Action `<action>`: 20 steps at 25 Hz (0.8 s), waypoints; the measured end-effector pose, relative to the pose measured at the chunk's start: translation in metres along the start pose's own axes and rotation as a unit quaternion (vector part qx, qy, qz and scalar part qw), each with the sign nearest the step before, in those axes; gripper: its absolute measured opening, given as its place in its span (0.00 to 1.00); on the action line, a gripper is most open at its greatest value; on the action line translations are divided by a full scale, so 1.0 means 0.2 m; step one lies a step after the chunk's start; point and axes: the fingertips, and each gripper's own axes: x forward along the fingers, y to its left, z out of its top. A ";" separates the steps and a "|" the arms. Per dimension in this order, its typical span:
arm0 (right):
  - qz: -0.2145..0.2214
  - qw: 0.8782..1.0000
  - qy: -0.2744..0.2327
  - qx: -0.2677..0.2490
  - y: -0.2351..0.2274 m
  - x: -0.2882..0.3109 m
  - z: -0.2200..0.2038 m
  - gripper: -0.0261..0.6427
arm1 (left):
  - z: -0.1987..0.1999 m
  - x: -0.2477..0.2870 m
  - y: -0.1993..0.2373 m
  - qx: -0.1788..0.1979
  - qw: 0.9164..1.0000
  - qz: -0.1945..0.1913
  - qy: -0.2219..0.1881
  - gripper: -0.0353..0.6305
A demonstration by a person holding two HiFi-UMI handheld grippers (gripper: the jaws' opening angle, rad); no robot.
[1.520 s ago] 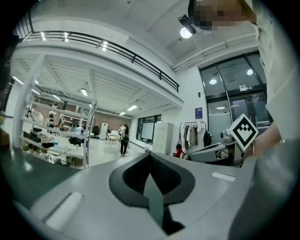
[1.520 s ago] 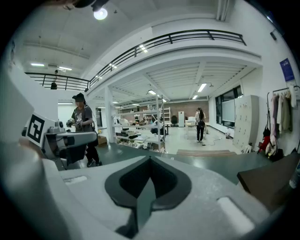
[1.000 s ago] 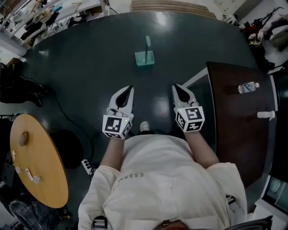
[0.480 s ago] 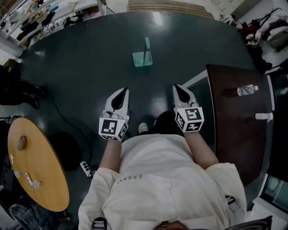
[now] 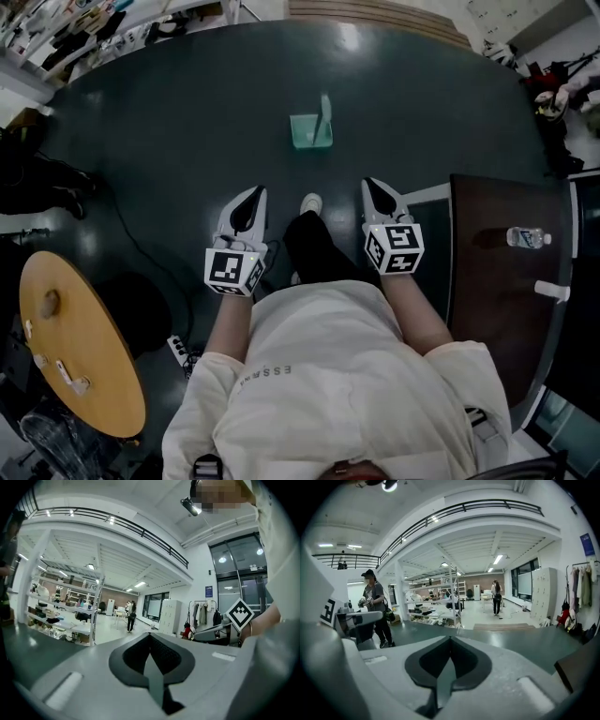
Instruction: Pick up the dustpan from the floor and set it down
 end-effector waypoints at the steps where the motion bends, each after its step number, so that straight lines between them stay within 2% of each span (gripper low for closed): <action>1: 0.002 1.000 0.004 0.002 -0.03 0.08 0.02 0.03 | 0.00 0.06 0.05 -0.002 1.000 0.005 0.005 0.07; 6: 0.003 1.000 0.017 0.008 -0.19 0.52 0.17 0.03 | 0.06 0.43 0.31 0.000 1.000 0.013 0.017 0.07; 11: 0.005 0.999 0.036 0.010 -0.36 0.87 0.28 0.03 | 0.11 0.81 0.46 -0.003 1.000 0.006 0.025 0.07; 16: 0.000 0.998 0.067 0.011 -0.48 1.15 0.28 0.03 | 0.07 1.09 0.61 -0.013 0.999 0.007 0.036 0.07; 20: -0.001 0.995 0.102 0.020 -0.54 1.35 0.21 0.03 | -0.05 1.27 0.64 -0.019 0.998 -0.007 0.058 0.07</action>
